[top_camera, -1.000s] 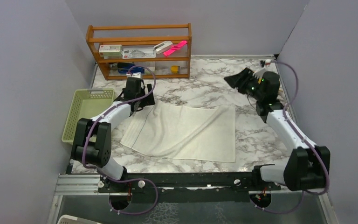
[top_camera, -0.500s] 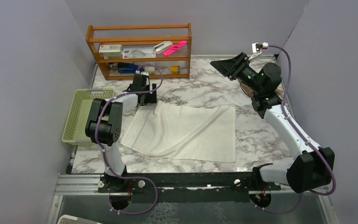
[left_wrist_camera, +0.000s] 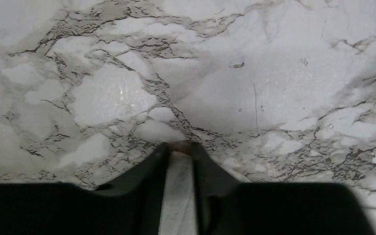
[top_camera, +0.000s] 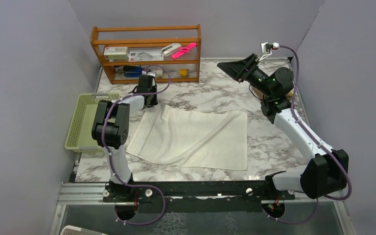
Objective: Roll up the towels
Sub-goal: Flatten out the towel at the center of the board.
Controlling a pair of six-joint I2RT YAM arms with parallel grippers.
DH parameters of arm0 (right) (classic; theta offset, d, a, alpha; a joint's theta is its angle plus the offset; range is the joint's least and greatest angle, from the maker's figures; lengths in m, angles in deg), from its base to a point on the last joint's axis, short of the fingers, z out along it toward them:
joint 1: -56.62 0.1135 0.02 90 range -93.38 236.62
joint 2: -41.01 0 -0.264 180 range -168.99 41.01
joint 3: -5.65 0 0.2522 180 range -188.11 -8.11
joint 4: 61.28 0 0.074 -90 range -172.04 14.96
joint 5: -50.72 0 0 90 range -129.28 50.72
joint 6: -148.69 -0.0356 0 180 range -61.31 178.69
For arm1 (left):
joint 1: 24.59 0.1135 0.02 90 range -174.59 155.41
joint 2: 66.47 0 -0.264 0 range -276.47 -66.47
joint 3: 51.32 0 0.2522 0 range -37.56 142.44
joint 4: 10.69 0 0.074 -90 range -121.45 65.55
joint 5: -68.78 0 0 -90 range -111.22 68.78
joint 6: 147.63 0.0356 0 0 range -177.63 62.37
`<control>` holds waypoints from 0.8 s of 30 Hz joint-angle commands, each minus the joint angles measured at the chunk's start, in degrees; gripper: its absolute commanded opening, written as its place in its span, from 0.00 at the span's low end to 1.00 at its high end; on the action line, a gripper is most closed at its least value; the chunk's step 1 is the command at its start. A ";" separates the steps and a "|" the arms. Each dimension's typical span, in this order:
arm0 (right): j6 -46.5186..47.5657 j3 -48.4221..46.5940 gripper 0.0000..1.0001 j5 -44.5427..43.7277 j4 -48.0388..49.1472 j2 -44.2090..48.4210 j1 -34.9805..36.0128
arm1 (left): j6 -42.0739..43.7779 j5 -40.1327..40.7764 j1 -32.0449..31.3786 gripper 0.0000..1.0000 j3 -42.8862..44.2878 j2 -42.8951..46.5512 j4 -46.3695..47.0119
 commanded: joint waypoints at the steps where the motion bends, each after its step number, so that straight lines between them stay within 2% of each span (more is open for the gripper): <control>1: -1.26 -1.45 0.61 2.32 3.38 -0.73 1.03 | 0.59 0.75 1.06 0.19 -1.65 -1.58 -2.99; 2: -1.20 -1.34 0.61 2.48 3.51 -0.77 1.22 | 0.47 1.73 1.23 0.05 -1.72 -1.46 -3.23; 3: -1.06 -1.21 0.61 2.56 3.47 -0.70 1.30 | 0.43 2.59 1.48 0.00 -1.68 -1.48 -3.44; 13: -1.20 -1.90 0.61 3.71 3.54 -1.84 1.86 | -1.53 14.28 4.26 0.00 -1.38 0.49 -4.29; 22: -0.41 -1.46 0.61 2.75 2.06 -0.84 2.55 | -2.75 17.40 5.25 0.00 -2.03 3.11 -1.60; 24: -1.76 -1.02 0.62 3.03 2.46 -1.29 2.52 | -3.23 18.37 5.30 0.06 -2.33 3.89 -1.53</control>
